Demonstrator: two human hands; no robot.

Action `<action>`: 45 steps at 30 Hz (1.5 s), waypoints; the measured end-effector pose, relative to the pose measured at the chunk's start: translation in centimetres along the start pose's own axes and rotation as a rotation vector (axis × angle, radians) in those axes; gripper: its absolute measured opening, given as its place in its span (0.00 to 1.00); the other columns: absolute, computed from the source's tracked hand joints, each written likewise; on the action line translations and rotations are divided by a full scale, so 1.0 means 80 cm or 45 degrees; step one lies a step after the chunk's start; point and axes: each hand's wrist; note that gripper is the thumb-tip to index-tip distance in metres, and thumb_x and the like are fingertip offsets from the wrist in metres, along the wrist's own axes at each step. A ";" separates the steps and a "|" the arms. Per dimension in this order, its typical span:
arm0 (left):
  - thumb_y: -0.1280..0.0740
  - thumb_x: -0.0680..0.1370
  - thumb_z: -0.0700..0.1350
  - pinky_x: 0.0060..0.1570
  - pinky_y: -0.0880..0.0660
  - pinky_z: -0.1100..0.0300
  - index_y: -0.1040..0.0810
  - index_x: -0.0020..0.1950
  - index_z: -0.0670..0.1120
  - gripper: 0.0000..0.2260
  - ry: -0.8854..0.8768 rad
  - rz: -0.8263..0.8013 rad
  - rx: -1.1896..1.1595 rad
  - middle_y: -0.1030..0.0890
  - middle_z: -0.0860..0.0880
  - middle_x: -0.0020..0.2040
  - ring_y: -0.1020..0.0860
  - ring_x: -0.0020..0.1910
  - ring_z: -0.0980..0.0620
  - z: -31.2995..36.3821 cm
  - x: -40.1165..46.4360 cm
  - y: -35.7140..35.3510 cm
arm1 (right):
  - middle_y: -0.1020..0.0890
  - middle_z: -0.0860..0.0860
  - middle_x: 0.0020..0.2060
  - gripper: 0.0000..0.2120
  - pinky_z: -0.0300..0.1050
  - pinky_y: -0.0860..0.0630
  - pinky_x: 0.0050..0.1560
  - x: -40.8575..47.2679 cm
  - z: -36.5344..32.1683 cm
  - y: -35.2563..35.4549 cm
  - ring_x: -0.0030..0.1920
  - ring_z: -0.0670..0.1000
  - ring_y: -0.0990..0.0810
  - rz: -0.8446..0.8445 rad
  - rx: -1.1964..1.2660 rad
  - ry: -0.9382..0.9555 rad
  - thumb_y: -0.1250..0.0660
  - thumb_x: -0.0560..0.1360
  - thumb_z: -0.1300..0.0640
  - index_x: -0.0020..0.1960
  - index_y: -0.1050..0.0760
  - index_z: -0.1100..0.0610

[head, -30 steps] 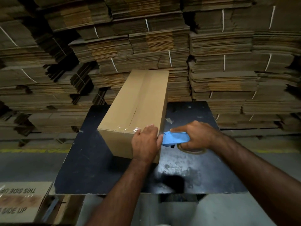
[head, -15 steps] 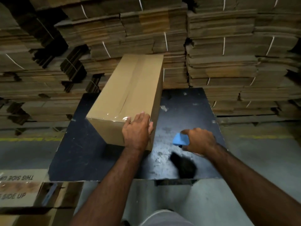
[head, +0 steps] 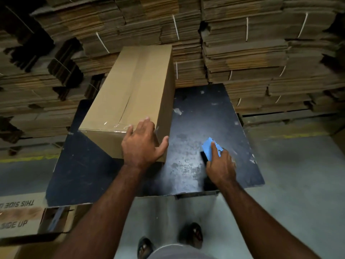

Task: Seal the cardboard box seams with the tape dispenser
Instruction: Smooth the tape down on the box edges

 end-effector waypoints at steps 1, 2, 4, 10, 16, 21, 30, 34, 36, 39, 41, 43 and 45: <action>0.34 0.74 0.64 0.65 0.27 0.44 0.28 0.65 0.43 0.29 -0.018 -0.030 0.010 0.21 0.44 0.63 0.21 0.57 0.44 -0.001 0.000 0.001 | 0.32 0.62 0.68 0.36 0.57 0.31 0.64 0.002 0.004 -0.007 0.66 0.62 0.31 0.010 -0.047 -0.009 0.38 0.76 0.54 0.80 0.49 0.51; 0.33 0.73 0.63 0.66 0.28 0.43 0.29 0.66 0.43 0.30 -0.042 -0.071 0.028 0.22 0.44 0.65 0.22 0.60 0.44 -0.003 -0.001 0.002 | 0.32 0.62 0.69 0.35 0.57 0.31 0.64 0.003 0.008 -0.013 0.67 0.61 0.32 -0.008 -0.130 -0.012 0.38 0.77 0.55 0.80 0.50 0.52; 0.31 0.72 0.62 0.69 0.32 0.42 0.30 0.68 0.42 0.32 -0.122 -0.187 0.097 0.27 0.42 0.71 0.26 0.68 0.44 -0.009 -0.005 0.004 | 0.33 0.61 0.71 0.30 0.57 0.30 0.62 0.003 0.015 -0.021 0.68 0.60 0.32 -0.090 -0.192 -0.046 0.44 0.81 0.54 0.80 0.52 0.51; 0.28 0.74 0.41 0.70 0.34 0.42 0.31 0.72 0.39 0.27 -0.209 -0.237 0.203 0.31 0.40 0.75 0.31 0.73 0.44 -0.022 -0.006 -0.004 | 0.34 0.63 0.71 0.33 0.56 0.26 0.58 0.006 0.014 -0.042 0.67 0.60 0.30 -0.103 -0.225 0.031 0.44 0.80 0.61 0.80 0.57 0.56; 0.27 0.74 0.37 0.65 0.29 0.42 0.30 0.70 0.40 0.26 -0.263 -0.155 0.184 0.28 0.40 0.73 0.27 0.70 0.45 -0.031 -0.006 -0.009 | 0.32 0.55 0.71 0.33 0.52 0.37 0.69 0.004 0.022 -0.020 0.69 0.56 0.33 -0.236 -0.223 0.062 0.42 0.76 0.55 0.79 0.50 0.49; 0.26 0.72 0.38 0.57 0.24 0.45 0.24 0.61 0.39 0.19 -0.344 -0.014 0.099 0.22 0.38 0.65 0.21 0.62 0.43 0.003 -0.004 -0.019 | 0.22 0.55 0.59 0.22 0.53 0.30 0.60 -0.011 -0.013 0.044 0.58 0.59 0.22 0.046 -0.118 0.097 0.37 0.74 0.53 0.67 0.29 0.52; 0.23 0.64 0.48 0.67 0.30 0.46 0.27 0.69 0.38 0.36 -0.592 -0.192 -0.200 0.27 0.39 0.71 0.26 0.69 0.43 -0.045 -0.006 0.007 | 0.22 0.53 0.57 0.24 0.55 0.29 0.55 -0.034 -0.180 0.134 0.58 0.58 0.24 0.629 0.435 0.508 0.35 0.67 0.61 0.62 0.24 0.53; 0.30 0.73 0.56 0.75 0.40 0.52 0.29 0.73 0.45 0.31 -0.187 -0.029 -0.680 0.33 0.46 0.77 0.38 0.77 0.51 -0.140 -0.025 0.026 | 0.22 0.51 0.56 0.21 0.53 0.28 0.56 -0.051 -0.258 0.134 0.57 0.55 0.24 0.588 0.465 0.750 0.39 0.68 0.54 0.61 0.24 0.52; 0.30 0.73 0.55 0.68 0.33 0.57 0.22 0.64 0.43 0.24 0.260 0.250 -0.855 0.25 0.44 0.69 0.29 0.70 0.49 -0.182 -0.028 0.035 | 0.22 0.50 0.56 0.19 0.52 0.27 0.57 -0.055 -0.300 0.126 0.56 0.54 0.23 0.501 0.427 0.866 0.38 0.70 0.53 0.61 0.23 0.53; 0.30 0.78 0.50 0.49 0.29 0.62 0.21 0.51 0.43 0.10 1.043 0.340 -1.042 0.23 0.44 0.54 0.25 0.50 0.52 -0.243 -0.027 0.045 | 0.21 0.50 0.58 0.17 0.49 0.29 0.59 -0.057 -0.368 0.103 0.59 0.52 0.24 0.324 0.268 0.965 0.39 0.75 0.51 0.62 0.24 0.52; 0.35 0.81 0.52 0.40 0.32 0.58 0.24 0.44 0.44 0.13 1.423 0.025 -1.314 0.24 0.44 0.44 0.26 0.40 0.50 -0.269 -0.021 0.038 | 0.21 0.51 0.60 0.18 0.50 0.28 0.60 -0.048 -0.403 0.089 0.60 0.53 0.24 0.234 0.163 0.993 0.41 0.78 0.49 0.64 0.25 0.53; 0.41 0.83 0.57 0.38 0.28 0.55 0.24 0.41 0.42 0.21 1.636 -0.375 -1.725 0.24 0.43 0.38 0.24 0.37 0.46 -0.276 -0.017 0.036 | 0.22 0.53 0.62 0.20 0.51 0.27 0.62 -0.037 -0.430 0.080 0.61 0.55 0.24 0.162 0.090 1.003 0.44 0.80 0.48 0.66 0.26 0.55; 0.45 0.82 0.61 0.44 0.23 0.52 0.22 0.45 0.39 0.27 1.622 -0.643 -1.912 0.20 0.41 0.42 0.21 0.42 0.43 -0.275 -0.018 0.032 | 0.21 0.55 0.61 0.20 0.51 0.26 0.61 -0.031 -0.447 0.071 0.60 0.56 0.24 0.105 0.034 0.995 0.46 0.80 0.49 0.65 0.26 0.56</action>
Point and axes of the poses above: each hand's wrist, its own x-axis towards the middle knuckle, its own y-axis out of the back of the hand, z = x × y
